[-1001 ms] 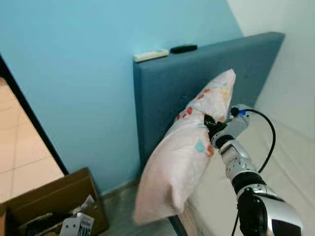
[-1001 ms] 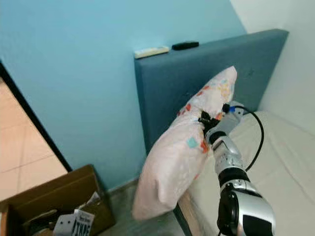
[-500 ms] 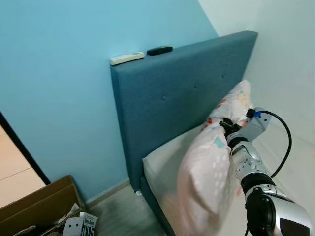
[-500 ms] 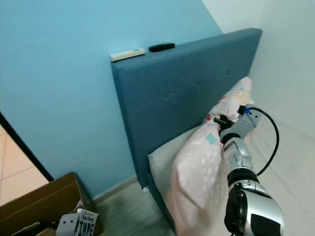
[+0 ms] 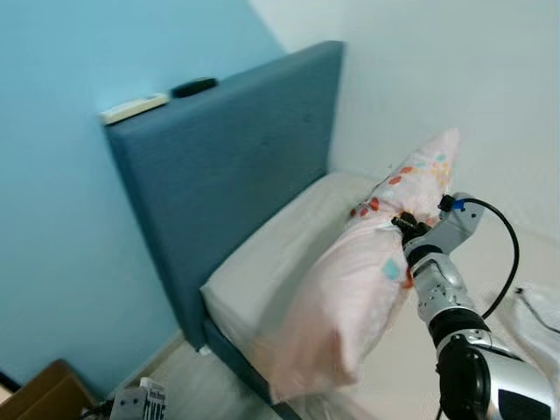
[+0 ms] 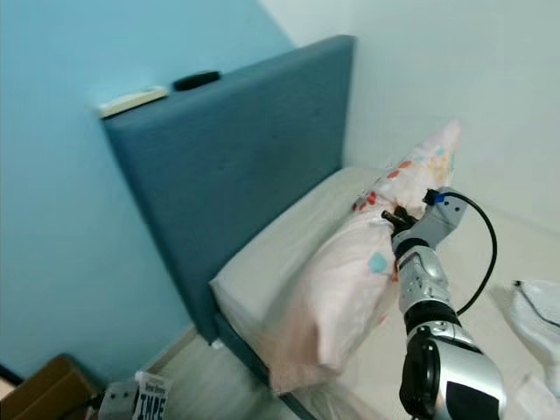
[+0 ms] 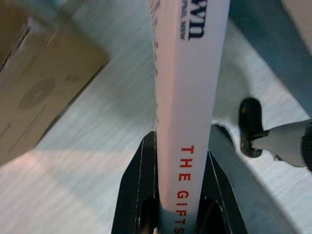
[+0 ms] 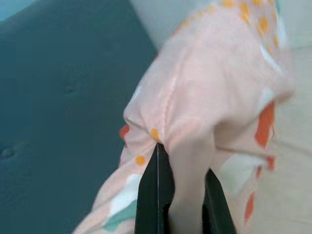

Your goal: Clean up the room

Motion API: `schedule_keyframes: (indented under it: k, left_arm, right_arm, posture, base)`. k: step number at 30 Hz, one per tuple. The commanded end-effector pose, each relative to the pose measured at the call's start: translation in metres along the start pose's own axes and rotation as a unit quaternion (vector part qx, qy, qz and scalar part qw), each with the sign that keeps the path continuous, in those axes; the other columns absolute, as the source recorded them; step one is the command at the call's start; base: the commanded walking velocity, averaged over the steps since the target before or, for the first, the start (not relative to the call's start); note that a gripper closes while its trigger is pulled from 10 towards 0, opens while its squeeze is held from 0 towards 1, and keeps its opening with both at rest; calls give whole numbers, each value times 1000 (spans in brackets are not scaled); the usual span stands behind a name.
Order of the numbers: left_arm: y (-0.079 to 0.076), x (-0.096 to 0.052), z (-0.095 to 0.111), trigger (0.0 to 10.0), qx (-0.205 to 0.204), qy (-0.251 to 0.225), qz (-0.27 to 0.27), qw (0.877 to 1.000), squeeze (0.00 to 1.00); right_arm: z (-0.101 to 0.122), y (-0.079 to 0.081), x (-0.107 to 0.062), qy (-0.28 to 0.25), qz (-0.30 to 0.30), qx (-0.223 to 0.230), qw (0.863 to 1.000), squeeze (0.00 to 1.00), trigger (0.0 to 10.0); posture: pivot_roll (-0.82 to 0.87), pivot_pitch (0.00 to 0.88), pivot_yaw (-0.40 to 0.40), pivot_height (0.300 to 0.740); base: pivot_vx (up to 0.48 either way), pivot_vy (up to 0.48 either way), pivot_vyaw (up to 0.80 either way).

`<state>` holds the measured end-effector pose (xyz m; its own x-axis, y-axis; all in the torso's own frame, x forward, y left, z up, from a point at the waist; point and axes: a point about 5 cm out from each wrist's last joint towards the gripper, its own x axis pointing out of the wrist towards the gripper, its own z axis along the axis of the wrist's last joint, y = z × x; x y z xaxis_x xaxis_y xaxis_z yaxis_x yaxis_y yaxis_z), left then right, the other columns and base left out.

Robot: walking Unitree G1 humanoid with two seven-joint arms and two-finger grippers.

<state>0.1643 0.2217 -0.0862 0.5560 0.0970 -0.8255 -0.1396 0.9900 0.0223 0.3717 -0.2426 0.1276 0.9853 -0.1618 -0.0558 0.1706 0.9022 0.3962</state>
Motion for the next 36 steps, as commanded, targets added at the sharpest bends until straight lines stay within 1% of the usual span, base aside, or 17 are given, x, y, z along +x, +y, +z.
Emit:
schedule_keyframes:
  k: [1, 3, 6, 11, 18, 23, 27, 28, 30, 31, 32, 36]
  left_arm:
    - [3, -1, -3, 10000, -7, 1, 7, 1000, 0]
    - [3, -1, -3, 10000, -7, 1, 8, 1000, 0]
    - [2, -1, -3, 10000, -8, 1, 7, 1000, 0]
    - [0, -1, -3, 10000, -8, 1, 6, 1000, 0]
    - [-2, 0, -2, 10000, -14, -2, 4, 1000, 0]
    - [-4, 0, -1, 10000, -7, -1, 1, 1000, 0]
    - [-6, 1, 0, 10000, -13, -4, -7, 1000, 0]
    - [-6, 1, 0, 10000, -14, -4, -9, 1000, 0]
    - [-7, 1, 0, 10000, -14, -5, -11, 1000, 0]
    - [-7, 1, 0, 10000, -3, 1, -14, 1000, 0]
    - [-8, 1, -1, 10000, 3, 3, -15, 1000, 0]
    - [-8, 1, -1, 10000, 0, 3, -13, 1000, 0]
  right_arm:
    - [14, 15, 4, -39, 40, -13, 998, 0, 10000]
    - [13, 17, 4, -41, 52, -14, 998, 0, 10000]
    - [13, 18, 4, -39, 61, -20, 997, 0, 10000]
    - [14, 18, 4, -39, 63, -19, 997, 0, 10000]
    - [16, 16, 4, -42, 62, -28, 997, 0, 10000]
    - [18, 14, 5, -44, 58, -30, 997, 0, 10000]
    - [18, 13, 5, -43, 50, -31, 997, 0, 10000]
    - [19, 9, 4, -46, 34, -34, 998, 0, 10000]
    - [20, 7, 4, -47, 23, -36, 998, 0, 10000]
    - [21, 2, 4, -48, 2, -29, 998, 0, 10000]
    - [22, 0, 4, -47, -2, -27, 998, 0, 10000]
    - [22, -2, 4, -46, -10, -29, 998, 0, 10000]
  posture:
    - [31, 0, -19, 708]
    - [31, 0, -19, 708]
    - [27, 0, -24, 708]
    - [22, 0, -26, 708]
    - [18, 0, -28, 708]
    - [13, 0, -28, 708]
    - [11, 0, -28, 708]
    - [9, 0, -27, 708]
    - [9, 0, -27, 708]
    - [8, 0, -29, 708]
    - [8, 0, -29, 708]
    - [8, 0, -29, 708]
  base:
    - [0, 0, 0]
    - [0, 0, 0]
    - [0, 0, 725]
    - [0, 0, 725]
    - [0, 0, 725]
    - [0, 0, 725]
    - [0, 0, 725]
    - [0, 0, 769]
    - [0, -247, 0]
    - [0, -446, 0]
    - [0, -446, 0]
    - [0, -446, 0]
